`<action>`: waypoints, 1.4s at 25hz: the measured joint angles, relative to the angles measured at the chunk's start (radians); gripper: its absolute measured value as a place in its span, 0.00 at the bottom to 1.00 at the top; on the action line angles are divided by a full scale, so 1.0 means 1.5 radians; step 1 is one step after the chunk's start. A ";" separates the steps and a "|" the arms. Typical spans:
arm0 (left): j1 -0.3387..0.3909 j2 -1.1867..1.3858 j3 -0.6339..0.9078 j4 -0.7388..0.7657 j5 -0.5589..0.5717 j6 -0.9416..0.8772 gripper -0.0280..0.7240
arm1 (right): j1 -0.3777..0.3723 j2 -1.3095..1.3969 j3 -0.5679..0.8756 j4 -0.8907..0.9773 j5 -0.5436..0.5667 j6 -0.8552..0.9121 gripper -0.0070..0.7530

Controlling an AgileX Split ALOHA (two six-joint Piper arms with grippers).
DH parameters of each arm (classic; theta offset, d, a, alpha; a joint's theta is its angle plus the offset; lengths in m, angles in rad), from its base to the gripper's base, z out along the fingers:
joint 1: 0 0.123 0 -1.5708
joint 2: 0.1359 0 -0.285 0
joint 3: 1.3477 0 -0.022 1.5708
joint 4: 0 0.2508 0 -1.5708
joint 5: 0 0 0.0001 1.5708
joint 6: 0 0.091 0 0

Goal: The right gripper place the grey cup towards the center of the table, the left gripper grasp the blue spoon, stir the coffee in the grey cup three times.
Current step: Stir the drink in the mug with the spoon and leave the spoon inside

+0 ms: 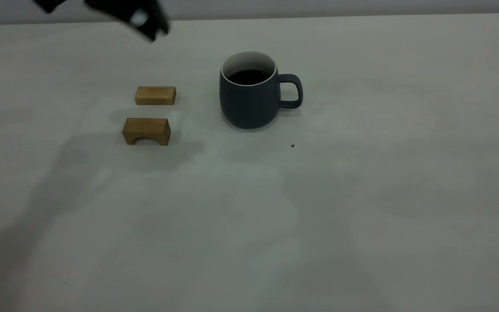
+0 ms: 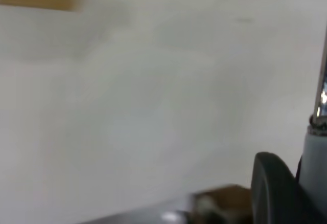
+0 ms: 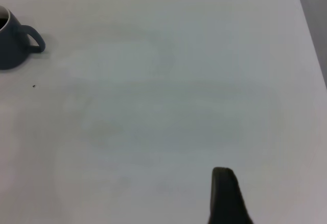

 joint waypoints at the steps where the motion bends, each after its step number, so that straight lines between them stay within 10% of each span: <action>1: 0.000 -0.002 0.000 -0.042 0.009 0.010 0.21 | 0.000 0.000 0.000 0.000 0.000 0.000 0.68; 8: 0.000 -0.004 0.001 -0.313 0.084 -0.065 0.21 | 0.000 0.000 0.000 0.000 0.000 0.000 0.68; 21: -0.011 0.053 0.001 -0.488 -0.058 -0.553 0.21 | 0.000 0.000 0.000 0.000 0.000 0.000 0.68; 35: -0.024 0.229 -0.053 -0.726 -0.109 -0.430 0.21 | 0.000 0.000 0.000 0.000 0.000 0.000 0.68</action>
